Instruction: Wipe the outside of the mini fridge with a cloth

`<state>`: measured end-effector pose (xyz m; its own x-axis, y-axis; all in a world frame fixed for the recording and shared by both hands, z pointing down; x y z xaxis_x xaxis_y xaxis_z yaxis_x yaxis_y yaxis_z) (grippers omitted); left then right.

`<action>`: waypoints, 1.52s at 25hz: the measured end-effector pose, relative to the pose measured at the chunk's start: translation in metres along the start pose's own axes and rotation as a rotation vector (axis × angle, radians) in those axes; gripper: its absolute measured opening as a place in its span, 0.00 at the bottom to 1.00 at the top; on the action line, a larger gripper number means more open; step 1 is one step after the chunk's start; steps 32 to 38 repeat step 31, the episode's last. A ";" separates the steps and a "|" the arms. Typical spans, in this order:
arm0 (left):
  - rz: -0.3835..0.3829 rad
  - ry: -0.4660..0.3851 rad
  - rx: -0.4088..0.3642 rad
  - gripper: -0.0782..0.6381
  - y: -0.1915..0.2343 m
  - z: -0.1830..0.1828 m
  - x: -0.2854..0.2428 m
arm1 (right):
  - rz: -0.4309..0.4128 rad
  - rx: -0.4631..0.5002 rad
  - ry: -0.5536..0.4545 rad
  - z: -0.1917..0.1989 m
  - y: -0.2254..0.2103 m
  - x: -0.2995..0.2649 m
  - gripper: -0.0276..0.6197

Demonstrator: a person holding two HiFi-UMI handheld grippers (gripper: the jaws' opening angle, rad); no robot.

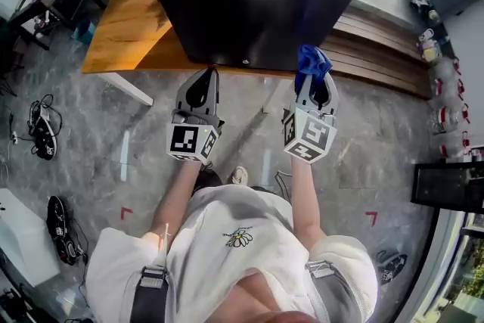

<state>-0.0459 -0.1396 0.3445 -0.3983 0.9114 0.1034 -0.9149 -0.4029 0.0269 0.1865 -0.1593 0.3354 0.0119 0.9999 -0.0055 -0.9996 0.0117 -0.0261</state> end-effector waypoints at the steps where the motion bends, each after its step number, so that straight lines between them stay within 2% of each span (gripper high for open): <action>1: -0.001 -0.006 0.012 0.12 -0.001 -0.007 -0.001 | -0.026 0.005 -0.004 -0.007 0.010 0.006 0.14; 4: 0.003 -0.026 0.039 0.12 -0.003 -0.019 0.003 | -0.110 0.017 -0.001 -0.012 0.039 0.021 0.14; 8: 0.007 -0.028 0.014 0.12 -0.003 -0.027 0.005 | -0.202 0.069 0.011 -0.008 0.066 0.027 0.14; 15: 0.001 -0.047 0.002 0.12 0.002 -0.039 0.009 | -0.232 0.082 -0.006 -0.017 0.082 0.030 0.14; 23: 0.017 -0.041 0.002 0.12 -0.007 -0.035 0.021 | -0.256 0.078 -0.014 -0.014 0.091 0.046 0.14; 38: 0.034 -0.061 -0.010 0.12 -0.005 -0.046 0.033 | -0.265 0.080 -0.037 -0.023 0.104 0.057 0.14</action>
Point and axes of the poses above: the fingertips, and each gripper's own axes: x backward along the fingers, y to its left, z out of its underside, the point moved 1 cm from there along x, backward along the fingers, and after that the axes turned 3 degrees about y, right-handed, at the moved point
